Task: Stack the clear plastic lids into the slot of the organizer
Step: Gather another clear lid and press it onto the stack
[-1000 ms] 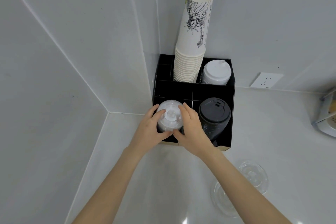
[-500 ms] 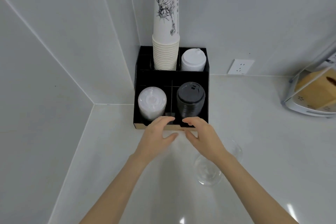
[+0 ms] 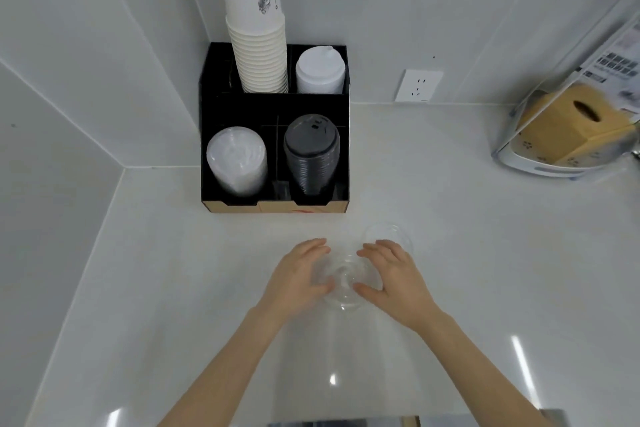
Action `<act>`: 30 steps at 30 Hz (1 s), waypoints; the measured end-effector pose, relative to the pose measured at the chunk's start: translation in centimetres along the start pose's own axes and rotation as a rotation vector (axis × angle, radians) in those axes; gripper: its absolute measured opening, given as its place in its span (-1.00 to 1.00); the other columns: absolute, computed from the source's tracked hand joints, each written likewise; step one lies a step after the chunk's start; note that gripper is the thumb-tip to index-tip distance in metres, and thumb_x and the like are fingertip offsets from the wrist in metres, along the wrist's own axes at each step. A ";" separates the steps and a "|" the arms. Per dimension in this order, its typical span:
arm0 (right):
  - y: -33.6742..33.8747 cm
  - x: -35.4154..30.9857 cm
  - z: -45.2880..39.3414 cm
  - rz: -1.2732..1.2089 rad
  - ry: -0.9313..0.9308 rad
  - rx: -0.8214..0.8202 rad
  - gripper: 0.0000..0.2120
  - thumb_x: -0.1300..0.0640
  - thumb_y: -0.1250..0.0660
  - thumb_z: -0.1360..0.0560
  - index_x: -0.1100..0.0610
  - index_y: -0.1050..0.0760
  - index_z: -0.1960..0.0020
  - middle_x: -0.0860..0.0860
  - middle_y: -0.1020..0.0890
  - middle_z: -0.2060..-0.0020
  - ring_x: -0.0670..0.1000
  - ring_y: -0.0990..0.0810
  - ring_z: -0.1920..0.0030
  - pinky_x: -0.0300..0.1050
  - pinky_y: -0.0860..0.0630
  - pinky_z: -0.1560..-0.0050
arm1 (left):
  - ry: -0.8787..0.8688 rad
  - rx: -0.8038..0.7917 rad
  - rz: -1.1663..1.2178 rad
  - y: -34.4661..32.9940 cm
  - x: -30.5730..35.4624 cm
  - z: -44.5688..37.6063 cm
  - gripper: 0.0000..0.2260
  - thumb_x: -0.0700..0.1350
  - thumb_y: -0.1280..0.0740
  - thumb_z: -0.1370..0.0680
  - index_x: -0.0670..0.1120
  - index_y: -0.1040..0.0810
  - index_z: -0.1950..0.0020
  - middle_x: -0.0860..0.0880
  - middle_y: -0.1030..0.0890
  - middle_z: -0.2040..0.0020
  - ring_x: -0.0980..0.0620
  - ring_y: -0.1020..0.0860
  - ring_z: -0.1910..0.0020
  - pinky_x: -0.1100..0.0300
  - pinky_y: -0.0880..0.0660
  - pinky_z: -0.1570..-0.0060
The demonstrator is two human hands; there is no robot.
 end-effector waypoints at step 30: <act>-2.7 1.2 1.0 0.076 0.134 -0.080 -0.29 -0.18 -0.37 -0.27 -0.02 -0.24 -0.34 -0.01 -0.27 -0.43 0.12 -0.07 -0.45 -0.07 0.01 -0.39 | -0.038 0.040 -0.081 -2.5 -1.2 2.8 -0.32 0.22 -0.32 -0.24 -0.11 -0.40 -0.26 -0.14 -0.43 -0.33 -0.04 -0.36 -0.32 0.17 -0.24 -0.30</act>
Point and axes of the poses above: each hand's wrist, its own z-axis away from the middle knuckle, its own y-axis out of the back of the hand, x = y × z, the point moved 4 cm from there along -z, towards the middle knuckle
